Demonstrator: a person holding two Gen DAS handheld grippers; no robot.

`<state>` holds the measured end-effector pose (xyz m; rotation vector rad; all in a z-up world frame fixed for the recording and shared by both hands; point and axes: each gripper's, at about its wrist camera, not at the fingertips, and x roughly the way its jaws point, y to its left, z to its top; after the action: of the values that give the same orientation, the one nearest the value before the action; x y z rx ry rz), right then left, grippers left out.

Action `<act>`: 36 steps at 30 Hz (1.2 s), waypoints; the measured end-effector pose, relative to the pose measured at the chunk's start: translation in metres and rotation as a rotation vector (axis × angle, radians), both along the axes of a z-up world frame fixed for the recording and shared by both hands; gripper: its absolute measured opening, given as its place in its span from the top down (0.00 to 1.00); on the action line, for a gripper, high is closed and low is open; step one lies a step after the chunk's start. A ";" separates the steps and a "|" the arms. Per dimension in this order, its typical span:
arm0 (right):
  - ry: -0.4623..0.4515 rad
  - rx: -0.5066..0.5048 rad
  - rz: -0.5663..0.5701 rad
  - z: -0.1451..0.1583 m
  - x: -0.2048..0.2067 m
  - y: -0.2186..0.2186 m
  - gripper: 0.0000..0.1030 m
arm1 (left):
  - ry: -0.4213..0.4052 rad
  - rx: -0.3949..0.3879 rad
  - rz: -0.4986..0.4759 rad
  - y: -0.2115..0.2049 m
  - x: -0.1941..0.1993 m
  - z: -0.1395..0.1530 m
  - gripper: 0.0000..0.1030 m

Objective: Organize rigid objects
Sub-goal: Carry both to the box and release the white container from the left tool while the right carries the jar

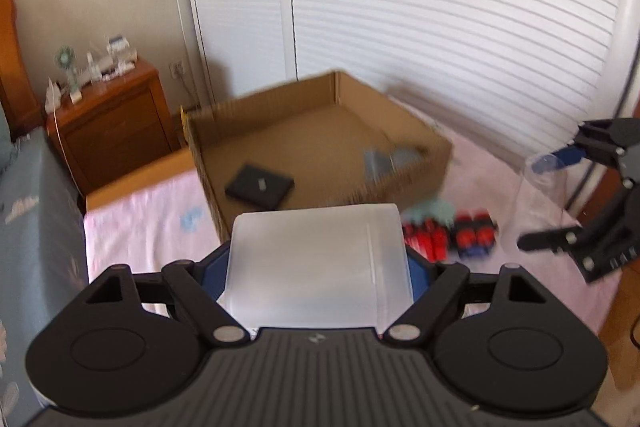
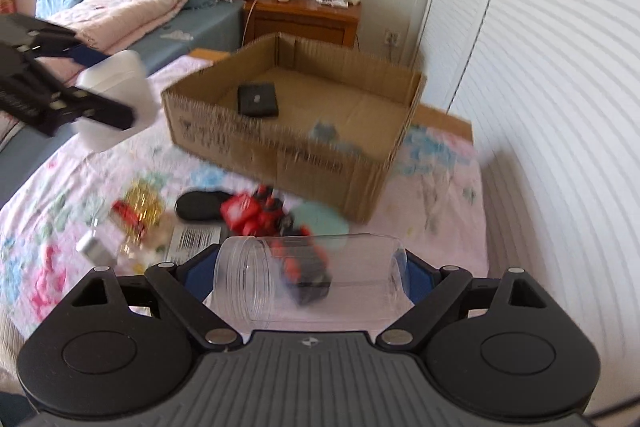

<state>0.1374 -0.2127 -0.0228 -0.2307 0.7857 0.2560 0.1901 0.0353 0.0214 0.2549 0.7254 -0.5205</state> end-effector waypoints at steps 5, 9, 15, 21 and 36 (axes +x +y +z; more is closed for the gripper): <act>-0.042 -0.009 0.017 0.023 0.029 -0.001 0.10 | -0.005 -0.008 -0.010 -0.021 0.047 0.011 0.20; -0.064 0.005 0.030 0.037 0.060 -0.002 0.10 | -0.005 -0.005 0.013 -0.035 0.089 0.013 0.20; -0.072 0.003 0.044 0.044 0.099 0.000 0.10 | 0.015 -0.010 0.045 -0.049 0.138 0.005 0.20; -0.056 -0.001 0.042 0.037 0.122 0.004 0.10 | 0.031 -0.026 0.103 -0.054 0.177 -0.011 0.20; -0.030 -0.002 0.023 0.032 0.145 0.011 0.10 | -0.004 -0.053 0.198 -0.033 0.175 -0.015 0.05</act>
<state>0.2824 -0.2015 0.0091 -0.2451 0.7543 0.2729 0.3654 0.0021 0.0066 0.1329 0.7228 -0.3499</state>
